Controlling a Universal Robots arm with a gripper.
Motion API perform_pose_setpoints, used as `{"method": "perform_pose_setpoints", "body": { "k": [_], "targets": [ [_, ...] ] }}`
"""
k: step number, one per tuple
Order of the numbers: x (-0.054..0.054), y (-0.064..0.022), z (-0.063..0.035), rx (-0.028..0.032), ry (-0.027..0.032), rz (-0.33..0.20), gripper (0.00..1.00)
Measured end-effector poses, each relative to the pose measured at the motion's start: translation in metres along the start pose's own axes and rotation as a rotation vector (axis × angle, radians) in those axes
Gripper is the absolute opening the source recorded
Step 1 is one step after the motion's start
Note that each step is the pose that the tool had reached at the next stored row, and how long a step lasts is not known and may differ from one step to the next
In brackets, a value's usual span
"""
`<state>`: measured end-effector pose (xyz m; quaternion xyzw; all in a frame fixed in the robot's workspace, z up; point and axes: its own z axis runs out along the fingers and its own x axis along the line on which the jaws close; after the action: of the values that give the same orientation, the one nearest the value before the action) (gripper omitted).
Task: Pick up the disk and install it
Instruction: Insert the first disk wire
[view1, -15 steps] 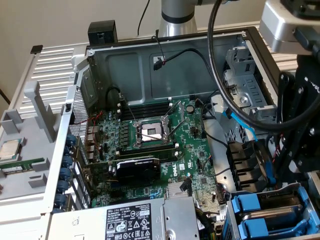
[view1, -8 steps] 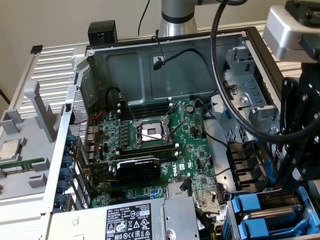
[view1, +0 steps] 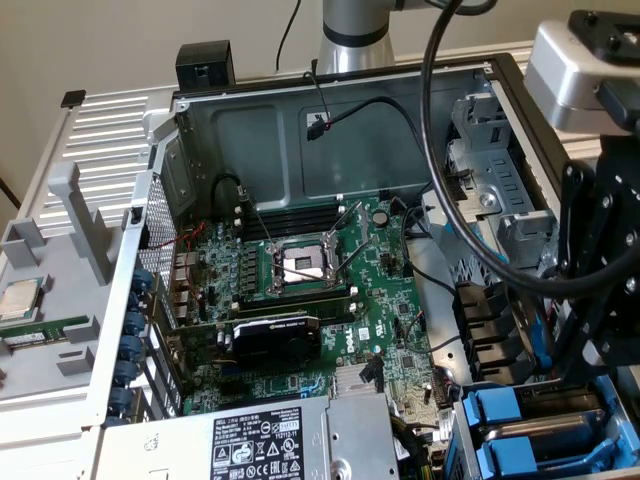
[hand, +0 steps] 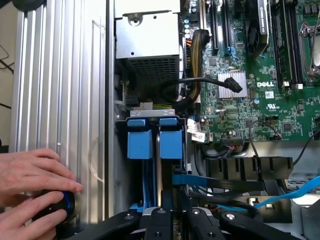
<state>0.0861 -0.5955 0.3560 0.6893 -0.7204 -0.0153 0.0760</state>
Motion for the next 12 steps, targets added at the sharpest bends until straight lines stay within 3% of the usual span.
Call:
{"method": "perform_pose_setpoints", "body": {
  "k": [5,12],
  "targets": [
    [-0.0001,-0.0001,0.0014,-0.0006,-0.0010,-0.005,0.17],
    [-0.0002,-0.0002,0.0024,-0.0128,-0.0023,-0.016,0.17]
  ]
}}
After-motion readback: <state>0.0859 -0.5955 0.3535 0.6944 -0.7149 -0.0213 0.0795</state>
